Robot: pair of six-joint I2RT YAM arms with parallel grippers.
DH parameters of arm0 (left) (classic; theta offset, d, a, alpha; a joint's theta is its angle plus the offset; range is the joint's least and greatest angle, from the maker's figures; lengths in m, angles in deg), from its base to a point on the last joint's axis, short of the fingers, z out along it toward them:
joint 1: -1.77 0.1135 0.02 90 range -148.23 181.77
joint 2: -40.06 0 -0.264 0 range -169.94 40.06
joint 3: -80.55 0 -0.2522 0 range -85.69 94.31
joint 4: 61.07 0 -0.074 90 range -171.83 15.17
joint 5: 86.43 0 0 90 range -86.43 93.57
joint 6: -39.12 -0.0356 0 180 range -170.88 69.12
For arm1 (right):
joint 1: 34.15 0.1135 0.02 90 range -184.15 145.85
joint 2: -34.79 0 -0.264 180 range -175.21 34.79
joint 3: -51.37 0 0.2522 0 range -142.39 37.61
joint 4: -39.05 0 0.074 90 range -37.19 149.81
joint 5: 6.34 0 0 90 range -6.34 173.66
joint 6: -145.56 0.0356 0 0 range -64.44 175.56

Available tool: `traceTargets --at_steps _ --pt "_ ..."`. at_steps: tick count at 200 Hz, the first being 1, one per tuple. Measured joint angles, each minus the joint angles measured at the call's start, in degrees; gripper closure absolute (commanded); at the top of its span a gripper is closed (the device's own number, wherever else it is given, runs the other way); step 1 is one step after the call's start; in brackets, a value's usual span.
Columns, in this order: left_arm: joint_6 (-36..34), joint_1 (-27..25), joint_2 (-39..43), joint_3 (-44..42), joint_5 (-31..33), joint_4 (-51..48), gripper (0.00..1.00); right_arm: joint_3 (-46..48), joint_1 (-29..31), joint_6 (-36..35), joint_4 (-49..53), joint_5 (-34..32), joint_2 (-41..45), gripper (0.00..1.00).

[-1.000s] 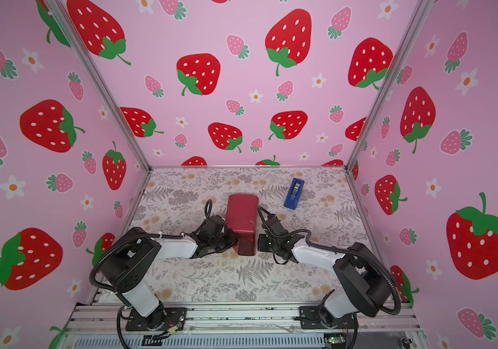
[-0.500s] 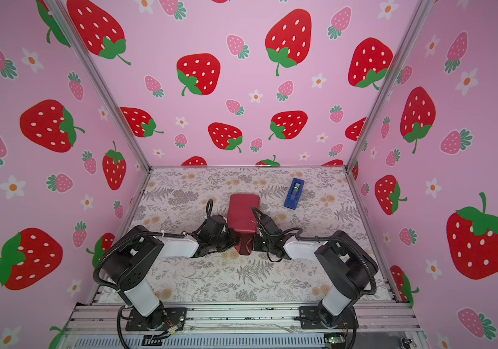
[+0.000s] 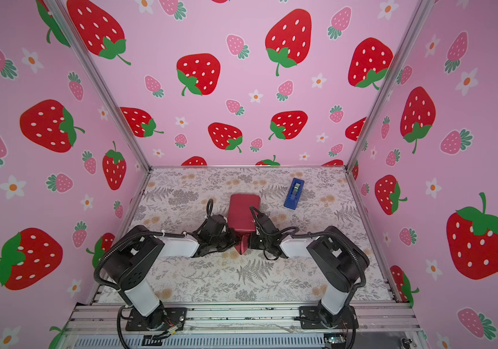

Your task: Wrap the gift box in paper

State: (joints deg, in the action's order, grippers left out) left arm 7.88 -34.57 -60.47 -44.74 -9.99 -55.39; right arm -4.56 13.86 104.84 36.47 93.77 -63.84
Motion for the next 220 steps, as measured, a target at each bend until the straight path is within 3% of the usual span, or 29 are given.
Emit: traceTargets --at_steps 166,220 --pt "0.00 0.07 -0.02 0.22 0.31 -0.31 0.93 -0.52 0.31 3.23 -9.16 1.97 -4.42 0.90" --pt "-1.79 -0.07 3.48 0.24 0.90 -6.14 0.92 -0.52 0.33 3.30 -9.18 1.97 -4.44 0.92"
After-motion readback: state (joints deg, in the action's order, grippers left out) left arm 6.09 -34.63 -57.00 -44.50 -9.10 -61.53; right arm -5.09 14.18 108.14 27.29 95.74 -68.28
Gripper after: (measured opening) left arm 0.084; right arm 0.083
